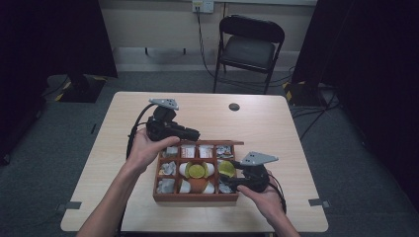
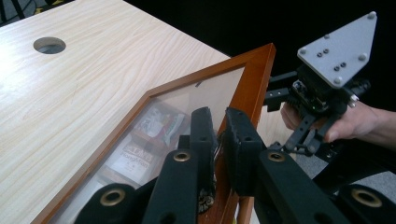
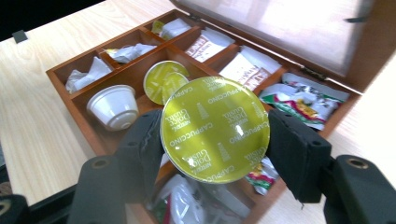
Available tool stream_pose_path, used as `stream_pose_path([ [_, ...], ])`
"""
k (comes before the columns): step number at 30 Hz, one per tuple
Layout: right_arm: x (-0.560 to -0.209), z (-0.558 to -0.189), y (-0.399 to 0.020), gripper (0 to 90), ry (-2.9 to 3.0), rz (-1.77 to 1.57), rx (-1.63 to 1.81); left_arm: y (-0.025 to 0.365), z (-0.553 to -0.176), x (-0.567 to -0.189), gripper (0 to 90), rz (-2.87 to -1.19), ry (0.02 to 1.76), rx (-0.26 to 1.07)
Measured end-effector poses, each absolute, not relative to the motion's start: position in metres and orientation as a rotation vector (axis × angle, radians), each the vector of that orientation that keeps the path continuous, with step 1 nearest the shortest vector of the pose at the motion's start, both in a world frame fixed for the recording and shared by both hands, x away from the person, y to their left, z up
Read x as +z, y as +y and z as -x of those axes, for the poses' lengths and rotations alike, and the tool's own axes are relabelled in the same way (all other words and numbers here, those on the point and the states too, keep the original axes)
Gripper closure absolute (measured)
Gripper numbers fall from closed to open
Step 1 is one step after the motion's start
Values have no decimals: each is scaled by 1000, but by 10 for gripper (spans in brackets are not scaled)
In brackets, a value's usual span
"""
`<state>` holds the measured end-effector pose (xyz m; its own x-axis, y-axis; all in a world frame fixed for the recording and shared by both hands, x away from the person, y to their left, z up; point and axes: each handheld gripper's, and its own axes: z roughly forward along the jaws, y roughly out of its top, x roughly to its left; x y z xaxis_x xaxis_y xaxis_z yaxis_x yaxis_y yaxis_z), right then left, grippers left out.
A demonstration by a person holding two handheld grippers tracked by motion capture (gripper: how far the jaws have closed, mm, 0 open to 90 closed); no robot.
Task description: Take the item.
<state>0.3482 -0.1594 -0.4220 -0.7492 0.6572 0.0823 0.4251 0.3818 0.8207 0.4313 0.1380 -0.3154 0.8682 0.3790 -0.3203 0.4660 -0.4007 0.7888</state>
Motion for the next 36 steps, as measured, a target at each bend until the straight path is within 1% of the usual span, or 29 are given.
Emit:
stream_pose_path([
  [18,-417,-362,-202,377,2276,-1066,1297,137,-430,-316,823,-2037,618,-104],
  [36,-428,-381,-243,377,2178,-1219,1224,137,-430,-316,823,-2038,617,-115],
])
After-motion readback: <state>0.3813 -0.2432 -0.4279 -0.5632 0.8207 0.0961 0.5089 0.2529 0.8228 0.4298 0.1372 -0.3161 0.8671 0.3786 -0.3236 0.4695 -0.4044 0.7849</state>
